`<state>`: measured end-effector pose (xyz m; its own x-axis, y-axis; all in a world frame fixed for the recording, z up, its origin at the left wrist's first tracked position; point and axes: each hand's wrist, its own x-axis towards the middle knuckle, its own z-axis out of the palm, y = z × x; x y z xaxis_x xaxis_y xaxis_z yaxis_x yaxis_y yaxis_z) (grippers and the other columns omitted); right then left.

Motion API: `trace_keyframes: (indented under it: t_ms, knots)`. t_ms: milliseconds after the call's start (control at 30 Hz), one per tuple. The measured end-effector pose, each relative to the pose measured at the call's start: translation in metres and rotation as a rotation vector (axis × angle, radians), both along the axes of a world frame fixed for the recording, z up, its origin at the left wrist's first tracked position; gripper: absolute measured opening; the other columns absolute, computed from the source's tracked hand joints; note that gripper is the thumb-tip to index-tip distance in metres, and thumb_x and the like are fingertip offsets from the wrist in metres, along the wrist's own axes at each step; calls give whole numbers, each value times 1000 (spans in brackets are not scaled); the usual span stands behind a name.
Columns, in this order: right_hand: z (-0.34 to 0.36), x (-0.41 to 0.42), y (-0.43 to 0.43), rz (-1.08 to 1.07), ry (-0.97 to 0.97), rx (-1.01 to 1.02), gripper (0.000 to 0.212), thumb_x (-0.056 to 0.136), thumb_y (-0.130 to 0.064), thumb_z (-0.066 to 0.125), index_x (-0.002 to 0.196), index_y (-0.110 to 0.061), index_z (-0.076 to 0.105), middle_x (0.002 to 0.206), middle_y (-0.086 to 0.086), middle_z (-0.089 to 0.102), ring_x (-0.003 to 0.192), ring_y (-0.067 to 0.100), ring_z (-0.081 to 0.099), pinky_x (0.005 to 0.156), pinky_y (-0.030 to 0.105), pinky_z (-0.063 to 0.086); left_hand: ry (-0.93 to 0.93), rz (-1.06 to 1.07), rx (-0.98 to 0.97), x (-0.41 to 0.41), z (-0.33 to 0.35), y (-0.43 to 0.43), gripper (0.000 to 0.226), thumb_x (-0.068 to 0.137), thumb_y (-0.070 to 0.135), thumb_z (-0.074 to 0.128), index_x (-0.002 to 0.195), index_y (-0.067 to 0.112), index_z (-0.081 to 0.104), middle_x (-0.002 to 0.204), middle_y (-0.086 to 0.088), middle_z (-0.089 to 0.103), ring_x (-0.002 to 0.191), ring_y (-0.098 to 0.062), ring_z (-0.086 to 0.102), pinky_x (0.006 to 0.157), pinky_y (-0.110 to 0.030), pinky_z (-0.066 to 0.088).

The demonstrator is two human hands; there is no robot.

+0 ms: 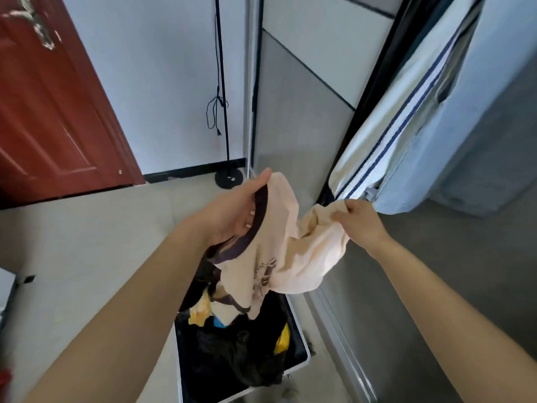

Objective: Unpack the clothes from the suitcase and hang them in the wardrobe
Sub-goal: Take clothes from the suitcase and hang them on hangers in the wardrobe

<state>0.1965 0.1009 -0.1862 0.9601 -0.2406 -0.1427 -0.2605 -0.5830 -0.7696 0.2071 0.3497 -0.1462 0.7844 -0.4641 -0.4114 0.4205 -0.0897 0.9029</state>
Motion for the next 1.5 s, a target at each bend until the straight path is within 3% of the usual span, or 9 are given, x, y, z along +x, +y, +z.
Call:
trace_keyframes:
  t_ms: [167, 367, 467, 533, 767, 967, 1033, 1200, 1500]
  knots:
    - [41, 5, -36, -104, -129, -99, 8, 85, -6, 52, 90, -12, 56, 77, -1, 52, 76, 21, 48, 59, 27, 35, -52, -86, -59, 15, 46, -26, 74, 88, 71, 38, 137, 17, 49, 119, -8, 68, 105, -27, 66, 93, -44, 47]
    - [74, 16, -69, 211, -88, -17, 80, 75, -4, 76, 143, -29, 42, 130, -11, 46, 116, 8, 44, 91, 20, 35, -106, -261, -32, 38, 92, -91, 91, 82, 78, 38, 150, 17, 31, 138, -14, 54, 125, -33, 54, 107, -50, 37]
    - [74, 22, -79, 275, -55, 133, 37, 85, -18, 70, 118, -33, 62, 118, -13, 64, 114, 10, 57, 86, 18, 46, -209, -352, 48, 36, 112, -130, 74, 84, 70, 40, 132, 15, 53, 102, -4, 72, 81, -14, 69, 73, -29, 50]
    - [83, 28, -88, 168, -127, 275, 15, 93, -26, 60, 104, -28, 70, 103, -7, 73, 104, 13, 67, 86, 24, 54, -281, -353, 100, 39, 110, -141, 62, 84, 61, 47, 124, 16, 61, 107, -8, 73, 85, -17, 67, 67, -25, 49]
    - [138, 48, -127, -161, -329, 888, 15, 99, -15, 49, 93, -17, 62, 73, -5, 72, 71, 9, 68, 69, 26, 54, -500, -594, 493, 46, 59, -142, 43, 85, 46, 67, 126, 37, 58, 121, 19, 62, 113, -2, 57, 93, -24, 43]
    - [179, 55, -163, -345, -483, 805, 25, 95, -5, 40, 96, -12, 65, 87, 1, 70, 77, 15, 66, 62, 25, 52, -789, -540, 946, 54, 41, -155, 39, 77, 63, 62, 73, 24, 62, 81, 6, 63, 83, -12, 58, 78, -28, 34]
    - [183, 52, -183, -432, -504, 730, 20, 94, -6, 47, 84, -14, 63, 87, 4, 68, 76, 17, 64, 71, 31, 53, -795, -288, 771, 69, 68, -146, 45, 61, 67, 63, 64, 23, 61, 67, 7, 59, 72, -13, 59, 71, -29, 37]
    - [160, 45, -224, -498, -388, 461, 13, 89, -9, 54, 81, -11, 65, 82, 5, 65, 76, 19, 62, 75, 33, 50, -684, -19, 307, 91, 141, -145, 16, 83, 10, 69, 99, 9, 70, 97, -9, 72, 92, -21, 67, 83, -35, 53]
    - [136, 49, -248, -495, -384, 143, 16, 87, -15, 55, 71, -11, 58, 70, 2, 56, 73, 21, 51, 64, 31, 39, -589, 133, 16, 96, 216, -219, 7, 85, 9, 61, 80, 12, 64, 65, -2, 64, 57, -15, 61, 52, -18, 47]
